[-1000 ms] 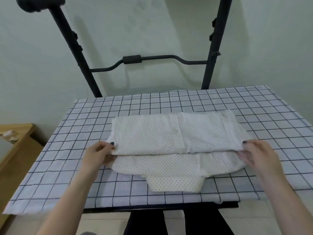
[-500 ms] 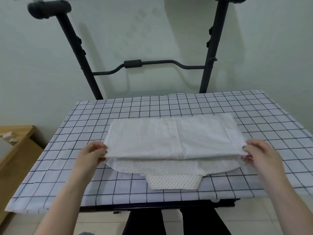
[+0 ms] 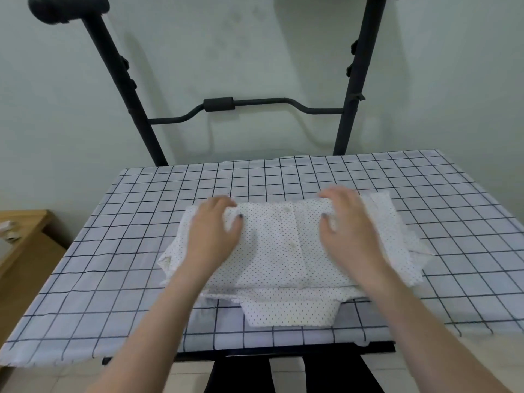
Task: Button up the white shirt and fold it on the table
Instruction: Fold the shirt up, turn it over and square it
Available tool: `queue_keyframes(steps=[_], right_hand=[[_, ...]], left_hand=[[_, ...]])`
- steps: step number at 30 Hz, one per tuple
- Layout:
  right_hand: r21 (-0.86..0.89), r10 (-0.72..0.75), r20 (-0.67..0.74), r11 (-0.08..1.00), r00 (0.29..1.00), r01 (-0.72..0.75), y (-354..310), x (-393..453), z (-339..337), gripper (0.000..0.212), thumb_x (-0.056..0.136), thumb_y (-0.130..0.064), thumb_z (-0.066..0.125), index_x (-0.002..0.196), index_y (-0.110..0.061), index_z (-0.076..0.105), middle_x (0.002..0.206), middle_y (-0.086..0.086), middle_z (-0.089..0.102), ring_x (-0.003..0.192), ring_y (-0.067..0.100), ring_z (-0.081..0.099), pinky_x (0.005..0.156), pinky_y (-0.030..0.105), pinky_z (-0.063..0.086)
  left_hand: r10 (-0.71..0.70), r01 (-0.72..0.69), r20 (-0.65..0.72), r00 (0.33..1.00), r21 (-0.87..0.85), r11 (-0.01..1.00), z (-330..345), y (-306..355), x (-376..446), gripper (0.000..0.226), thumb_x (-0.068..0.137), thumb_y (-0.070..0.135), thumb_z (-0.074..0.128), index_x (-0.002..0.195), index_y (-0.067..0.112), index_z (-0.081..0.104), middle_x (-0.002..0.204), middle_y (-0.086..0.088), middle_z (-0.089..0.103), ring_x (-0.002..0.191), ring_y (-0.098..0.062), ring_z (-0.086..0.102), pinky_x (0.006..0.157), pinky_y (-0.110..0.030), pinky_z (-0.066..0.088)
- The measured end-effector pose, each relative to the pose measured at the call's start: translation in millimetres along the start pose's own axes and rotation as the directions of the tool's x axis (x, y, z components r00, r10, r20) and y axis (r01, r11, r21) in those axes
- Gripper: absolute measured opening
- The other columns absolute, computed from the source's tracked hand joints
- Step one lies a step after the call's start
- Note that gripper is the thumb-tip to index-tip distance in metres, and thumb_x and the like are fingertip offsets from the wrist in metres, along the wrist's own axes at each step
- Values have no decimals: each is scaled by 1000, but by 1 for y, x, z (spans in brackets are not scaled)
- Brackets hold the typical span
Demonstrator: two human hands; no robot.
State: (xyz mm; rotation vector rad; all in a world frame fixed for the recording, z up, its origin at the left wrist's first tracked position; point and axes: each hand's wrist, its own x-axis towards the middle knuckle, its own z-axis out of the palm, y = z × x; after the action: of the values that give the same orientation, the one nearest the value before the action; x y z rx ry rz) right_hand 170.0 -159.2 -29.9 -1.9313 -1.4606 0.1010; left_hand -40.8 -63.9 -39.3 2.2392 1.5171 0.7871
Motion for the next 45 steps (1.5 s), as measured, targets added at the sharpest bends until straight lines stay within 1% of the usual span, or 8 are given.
queue_keyframes(steps=[7, 21, 27, 31, 36, 39, 42, 45], right_hand=[[-209, 1, 357, 975, 934, 79, 16, 43, 97, 47, 100, -34, 34, 147, -26, 34, 158, 0, 28, 149, 19, 18, 122, 48, 6], [-502, 303, 85, 836, 949, -222, 140, 30, 35, 56, 99, -48, 15, 150, -29, 27, 162, 2, 20, 150, 27, 11, 120, 54, 8], [-276, 402, -25, 877, 915, -393, 159, 12, 6, 58, 95, -51, 40, 146, -24, 35, 146, 7, 47, 134, 29, 41, 111, 50, 30], [-111, 530, -82, 837, 844, -536, 150, 13, -12, 58, 88, -55, 43, 137, -23, 46, 128, 7, 61, 115, 32, 56, 94, 48, 48], [-26, 665, 40, 747, 746, -665, 145, 21, -42, 50, 95, -46, 44, 137, -19, 46, 135, 8, 57, 122, 32, 51, 96, 45, 44], [113, 729, 161, 656, 665, -746, 148, 19, -55, 43, 92, -38, 57, 121, -6, 60, 99, 9, 66, 91, 29, 60, 80, 39, 52], [358, 747, 320, 474, 582, -805, 146, 12, -62, 41, 85, -16, 69, 118, 7, 59, 84, 13, 65, 79, 27, 61, 71, 33, 49], [582, 646, 409, 359, 644, -729, 134, 12, -64, 34, 83, -11, 69, 115, 1, 64, 97, 18, 72, 82, 27, 66, 68, 32, 48]], left_hand=[[78, -146, 278, 957, 232, 962, 84, -4, 29, 52, 102, 35, 25, 153, 26, 17, 159, 10, 24, 150, -19, 10, 120, -54, 1], [-235, 198, 71, 969, 340, 919, 57, -89, 12, 55, 98, 54, 17, 151, 38, 18, 163, 11, 4, 150, -28, -1, 119, -55, -3], [-241, 213, 35, 970, 364, 907, 56, -83, 11, 55, 100, 47, 19, 152, 31, 22, 164, 4, 3, 150, -24, -6, 117, -56, -8], [4, 0, -11, 1000, 344, 939, 79, -17, 2, 55, 100, 43, 16, 152, 25, 20, 163, 0, 4, 150, -22, -8, 118, -53, -12], [364, -396, 367, 856, 13, 918, 125, 96, -19, 54, 101, 36, 13, 154, 27, 14, 163, 5, 8, 150, -14, -3, 121, -48, -3], [437, -524, 563, 702, -8, 852, 153, 124, -41, 52, 103, 36, 25, 154, 27, 14, 163, 6, 2, 150, -15, -6, 120, -47, -9], [434, -565, 619, 655, 20, 825, 167, 123, -52, 55, 102, 41, 27, 153, 28, 14, 163, 7, -4, 149, -13, -11, 118, -46, -14], [430, -368, 557, 710, -228, 902, 155, 119, -49, 49, 102, 35, 33, 151, 26, 27, 162, 9, 14, 149, -9, 6, 120, -38, -8]])
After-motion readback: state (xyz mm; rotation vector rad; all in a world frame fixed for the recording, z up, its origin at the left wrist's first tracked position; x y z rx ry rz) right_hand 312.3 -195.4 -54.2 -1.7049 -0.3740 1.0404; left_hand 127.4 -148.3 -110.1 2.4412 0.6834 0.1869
